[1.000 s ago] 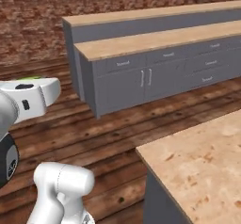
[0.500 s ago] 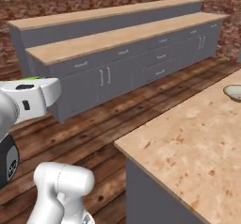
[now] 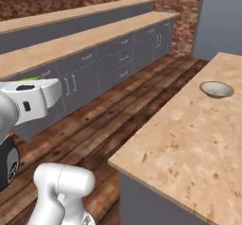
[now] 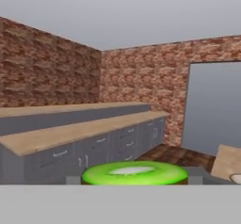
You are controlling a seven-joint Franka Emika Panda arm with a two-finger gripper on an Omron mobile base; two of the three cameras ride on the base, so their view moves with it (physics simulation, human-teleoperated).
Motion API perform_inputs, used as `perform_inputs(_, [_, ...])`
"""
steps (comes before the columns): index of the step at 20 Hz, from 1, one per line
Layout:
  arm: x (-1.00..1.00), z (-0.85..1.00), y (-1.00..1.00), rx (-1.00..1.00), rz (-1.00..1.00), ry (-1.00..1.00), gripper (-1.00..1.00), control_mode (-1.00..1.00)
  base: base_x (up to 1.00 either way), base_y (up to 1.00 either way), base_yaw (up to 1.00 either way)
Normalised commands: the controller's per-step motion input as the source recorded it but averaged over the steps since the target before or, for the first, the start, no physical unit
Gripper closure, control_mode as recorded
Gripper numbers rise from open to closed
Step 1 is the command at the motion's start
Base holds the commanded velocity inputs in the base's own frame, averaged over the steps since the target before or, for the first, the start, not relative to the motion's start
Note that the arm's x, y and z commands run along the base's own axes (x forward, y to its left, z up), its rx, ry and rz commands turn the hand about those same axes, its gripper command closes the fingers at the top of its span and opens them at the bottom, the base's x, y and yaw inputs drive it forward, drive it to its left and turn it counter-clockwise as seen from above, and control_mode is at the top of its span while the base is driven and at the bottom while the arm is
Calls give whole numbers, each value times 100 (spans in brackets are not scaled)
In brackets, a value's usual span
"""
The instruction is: Retrieve the kiwi and pear from the fridge and place them into the bowl on the dining table.
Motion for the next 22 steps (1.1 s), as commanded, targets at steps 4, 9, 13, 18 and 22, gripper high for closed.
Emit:
perform_inputs(4, [0,0,0,0,0,0,100,100,100,80,-47])
perform_inputs(9, [0,0,0,0,0,0,100,100,100,91,-47])
perform_inputs(13, [0,0,0,0,0,0,100,100,100,82,-47])
perform_inputs(18, [0,0,0,0,0,0,100,100,100,50,-47])
perform_inputs(22, [0,0,0,0,0,0,100,100,100,16,-48])
